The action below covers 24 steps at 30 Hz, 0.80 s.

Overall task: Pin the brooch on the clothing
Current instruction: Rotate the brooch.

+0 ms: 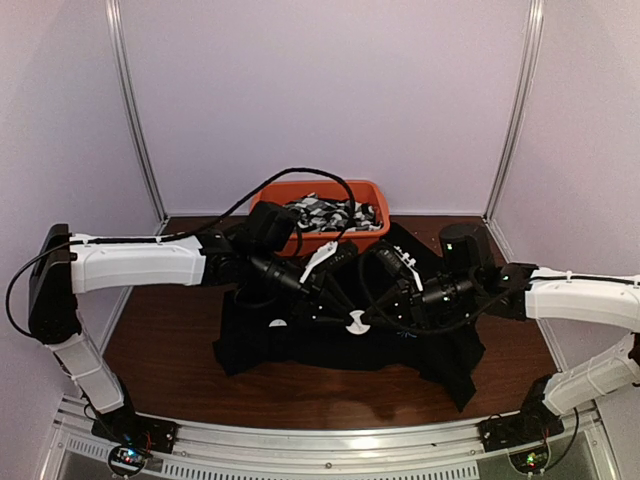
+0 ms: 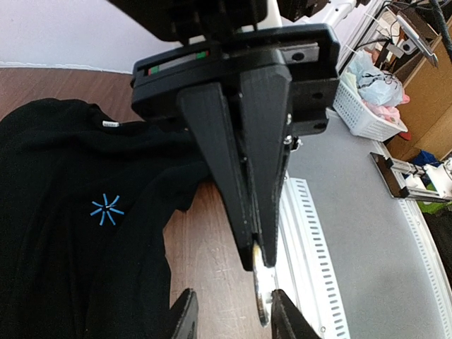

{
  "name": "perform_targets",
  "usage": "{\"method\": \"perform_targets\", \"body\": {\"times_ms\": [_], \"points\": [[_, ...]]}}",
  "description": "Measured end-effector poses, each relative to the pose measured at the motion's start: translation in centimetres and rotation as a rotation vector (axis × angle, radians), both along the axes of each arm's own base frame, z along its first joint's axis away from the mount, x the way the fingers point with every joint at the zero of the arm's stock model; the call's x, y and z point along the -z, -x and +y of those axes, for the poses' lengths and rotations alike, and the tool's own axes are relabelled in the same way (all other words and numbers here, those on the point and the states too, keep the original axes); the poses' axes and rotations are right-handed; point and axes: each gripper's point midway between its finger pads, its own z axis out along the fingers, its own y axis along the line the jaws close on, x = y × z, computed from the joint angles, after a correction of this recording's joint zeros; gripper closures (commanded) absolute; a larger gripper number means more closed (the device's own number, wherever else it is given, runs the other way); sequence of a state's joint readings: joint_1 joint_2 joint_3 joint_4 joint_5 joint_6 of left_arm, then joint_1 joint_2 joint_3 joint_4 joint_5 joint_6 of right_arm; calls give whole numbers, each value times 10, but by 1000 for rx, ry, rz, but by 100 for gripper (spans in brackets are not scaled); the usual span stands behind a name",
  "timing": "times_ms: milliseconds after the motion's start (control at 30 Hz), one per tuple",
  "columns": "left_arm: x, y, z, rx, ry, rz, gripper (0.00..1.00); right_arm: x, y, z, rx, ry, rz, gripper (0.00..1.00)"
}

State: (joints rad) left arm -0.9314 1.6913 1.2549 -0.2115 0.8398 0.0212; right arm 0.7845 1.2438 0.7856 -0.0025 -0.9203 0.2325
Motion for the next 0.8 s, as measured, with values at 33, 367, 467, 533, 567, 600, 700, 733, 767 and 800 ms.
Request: {"method": "perform_targets", "body": {"times_ms": [33,367,467,533,567,600,700,733,767,800], "points": [[0,0,0,0,-1,1,66,0,0,0,0,1,3,100],[6,0,-1,3,-10,7,71,5,-4,5,5,1,35,100],[7,3,-2,11,-11,5,78,6,-5,6,7,1,42,100],[7,4,-3,15,-11,4,81,5,-5,6,9,-1,47,100],[7,5,-3,17,-11,4,82,5,-5,6,9,-2,50,100],[7,5,-3,18,-11,4,83,5,-5,6,10,-3,52,100],[7,6,-4,19,-11,5,86,4,-5,7,9,-6,56,100],[7,6,-4,20,-11,5,87,4,-5,7,9,-7,57,100],[7,6,-4,20,-10,5,88,4,-5,7,9,-7,57,100],[7,6,-4,20,-10,5,88,4,-6,7,9,-8,58,100]]}}
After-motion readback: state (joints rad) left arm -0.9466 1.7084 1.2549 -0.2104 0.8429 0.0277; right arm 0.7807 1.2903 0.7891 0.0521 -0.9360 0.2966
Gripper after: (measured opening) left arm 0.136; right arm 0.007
